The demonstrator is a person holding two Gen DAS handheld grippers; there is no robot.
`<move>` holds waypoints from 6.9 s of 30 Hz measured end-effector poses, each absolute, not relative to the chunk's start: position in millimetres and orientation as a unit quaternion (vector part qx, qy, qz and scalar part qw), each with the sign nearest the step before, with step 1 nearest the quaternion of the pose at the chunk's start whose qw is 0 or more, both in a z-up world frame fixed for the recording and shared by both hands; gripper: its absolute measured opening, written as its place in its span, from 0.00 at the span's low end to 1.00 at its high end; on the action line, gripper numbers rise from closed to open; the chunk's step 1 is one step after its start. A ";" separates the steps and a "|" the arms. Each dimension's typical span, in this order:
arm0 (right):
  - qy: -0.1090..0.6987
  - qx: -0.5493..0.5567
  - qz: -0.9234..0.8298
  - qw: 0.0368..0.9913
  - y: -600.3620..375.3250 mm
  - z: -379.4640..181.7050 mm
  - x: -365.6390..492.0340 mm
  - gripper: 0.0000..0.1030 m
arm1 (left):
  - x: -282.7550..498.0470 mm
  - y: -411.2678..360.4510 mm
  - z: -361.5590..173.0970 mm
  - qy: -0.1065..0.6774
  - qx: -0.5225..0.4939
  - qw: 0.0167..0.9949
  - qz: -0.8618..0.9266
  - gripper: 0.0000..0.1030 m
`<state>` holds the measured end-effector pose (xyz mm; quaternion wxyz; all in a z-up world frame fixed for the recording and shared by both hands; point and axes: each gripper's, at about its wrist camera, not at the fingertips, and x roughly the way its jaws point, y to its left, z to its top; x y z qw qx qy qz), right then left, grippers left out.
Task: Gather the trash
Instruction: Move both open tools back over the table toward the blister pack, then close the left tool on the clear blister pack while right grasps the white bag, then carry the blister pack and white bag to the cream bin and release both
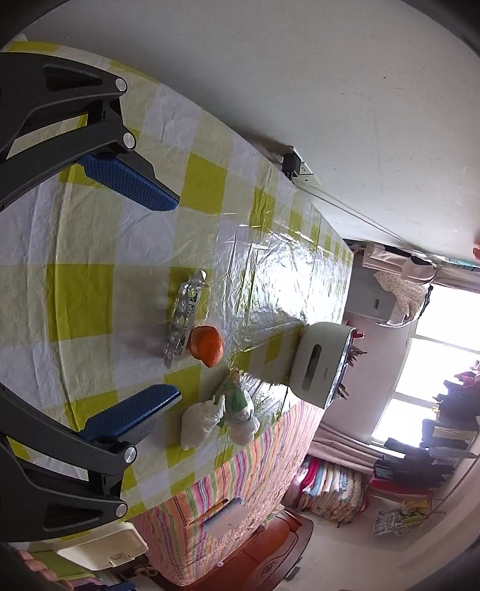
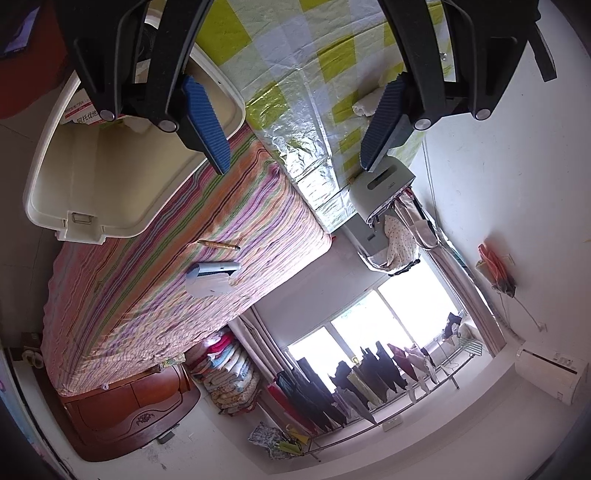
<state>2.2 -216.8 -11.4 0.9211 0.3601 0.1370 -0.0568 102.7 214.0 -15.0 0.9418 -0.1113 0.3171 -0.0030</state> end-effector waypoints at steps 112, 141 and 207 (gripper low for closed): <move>0.407 0.174 0.159 0.882 -60.0 -38.6 205.0 0.32 | 148.0 205.5 -37.4 0.431 -0.323 0.840 -0.069 0.09; 0.261 0.316 0.063 0.910 -165.5 -23.6 59.5 0.34 | 96.0 102.8 -13.2 0.402 -0.207 0.876 -0.167 0.09; 0.163 0.467 -0.110 0.862 -306.0 -47.5 -16.0 0.60 | 102.7 21.4 -25.2 0.438 -0.172 0.856 -0.215 0.10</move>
